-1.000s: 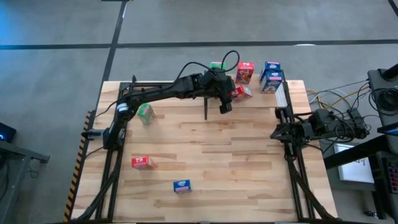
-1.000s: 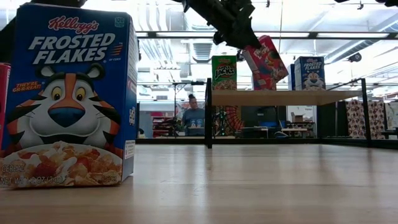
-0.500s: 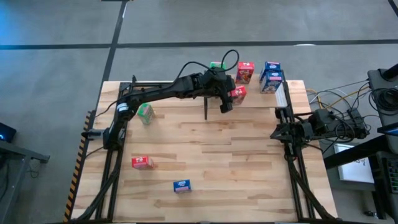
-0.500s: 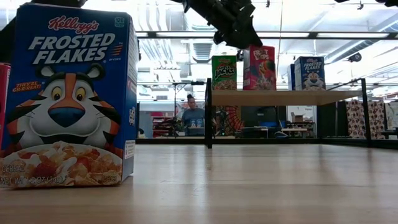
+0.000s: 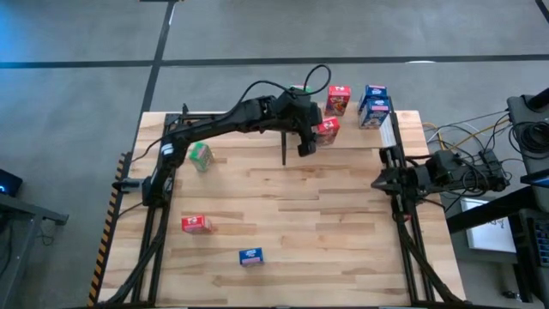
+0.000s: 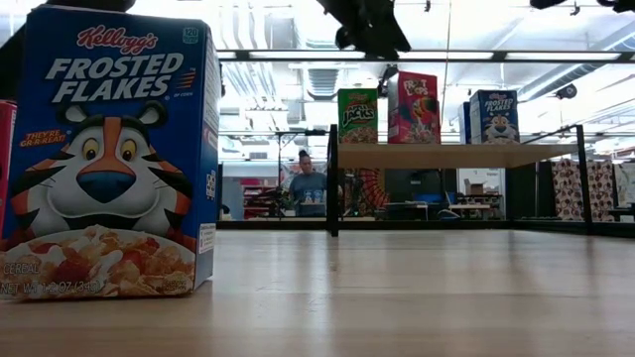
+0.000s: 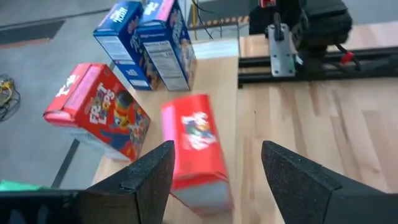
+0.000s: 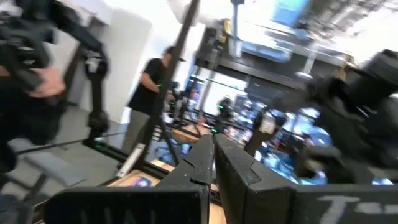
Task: Stack cereal on shelf
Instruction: Put the top red cereal box on the shelf aligned with other red cereal boxes
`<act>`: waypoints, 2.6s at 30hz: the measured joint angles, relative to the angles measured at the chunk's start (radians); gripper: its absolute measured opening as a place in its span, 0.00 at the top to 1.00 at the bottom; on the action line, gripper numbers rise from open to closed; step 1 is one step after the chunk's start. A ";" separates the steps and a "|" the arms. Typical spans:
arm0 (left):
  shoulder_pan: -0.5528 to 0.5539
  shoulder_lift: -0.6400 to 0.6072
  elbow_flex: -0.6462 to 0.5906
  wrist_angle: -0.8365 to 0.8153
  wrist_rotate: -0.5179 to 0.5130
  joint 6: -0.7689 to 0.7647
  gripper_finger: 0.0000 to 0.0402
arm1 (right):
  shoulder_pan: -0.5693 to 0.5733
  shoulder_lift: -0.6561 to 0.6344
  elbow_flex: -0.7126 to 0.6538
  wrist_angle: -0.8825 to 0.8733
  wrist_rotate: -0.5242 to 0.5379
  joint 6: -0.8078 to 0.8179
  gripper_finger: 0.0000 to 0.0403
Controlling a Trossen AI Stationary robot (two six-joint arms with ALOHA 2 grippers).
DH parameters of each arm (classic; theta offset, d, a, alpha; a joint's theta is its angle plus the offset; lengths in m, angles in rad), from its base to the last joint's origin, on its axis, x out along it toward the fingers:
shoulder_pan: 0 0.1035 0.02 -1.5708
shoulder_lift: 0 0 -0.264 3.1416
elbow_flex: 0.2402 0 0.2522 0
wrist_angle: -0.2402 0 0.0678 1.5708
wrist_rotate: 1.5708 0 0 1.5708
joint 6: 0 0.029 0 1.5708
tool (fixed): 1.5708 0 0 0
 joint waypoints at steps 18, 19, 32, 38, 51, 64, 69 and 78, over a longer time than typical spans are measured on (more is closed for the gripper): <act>-0.095 -0.061 0.034 -0.177 0.001 0.018 0.52 | 0.000 0.017 0.006 -0.021 0.287 0.110 0.98; -0.098 -0.069 0.034 -0.183 0.001 0.016 0.52 | 0.000 0.021 0.006 -0.019 0.288 0.110 0.98; -0.158 -0.247 -0.272 -0.054 -0.086 -0.011 0.52 | 0.000 0.024 0.006 -0.018 0.390 0.144 0.98; -0.159 -0.486 -0.647 0.250 -0.086 -0.033 0.52 | -0.001 0.043 0.014 -0.018 0.420 0.165 0.98; -0.159 -0.874 -1.227 0.673 -0.087 -0.070 0.52 | -0.003 0.263 0.163 -0.143 0.688 0.272 0.98; -0.159 -0.985 -1.380 0.767 -0.088 -0.059 0.52 | -0.145 0.495 0.528 -0.578 0.700 0.344 0.98; -0.159 -0.977 -1.380 0.774 -0.088 -0.058 0.52 | -0.238 0.592 0.646 -0.691 0.597 0.302 0.98; -0.159 -0.977 -1.380 0.773 -0.088 -0.056 0.52 | -0.442 0.726 0.866 -0.850 0.345 0.156 0.98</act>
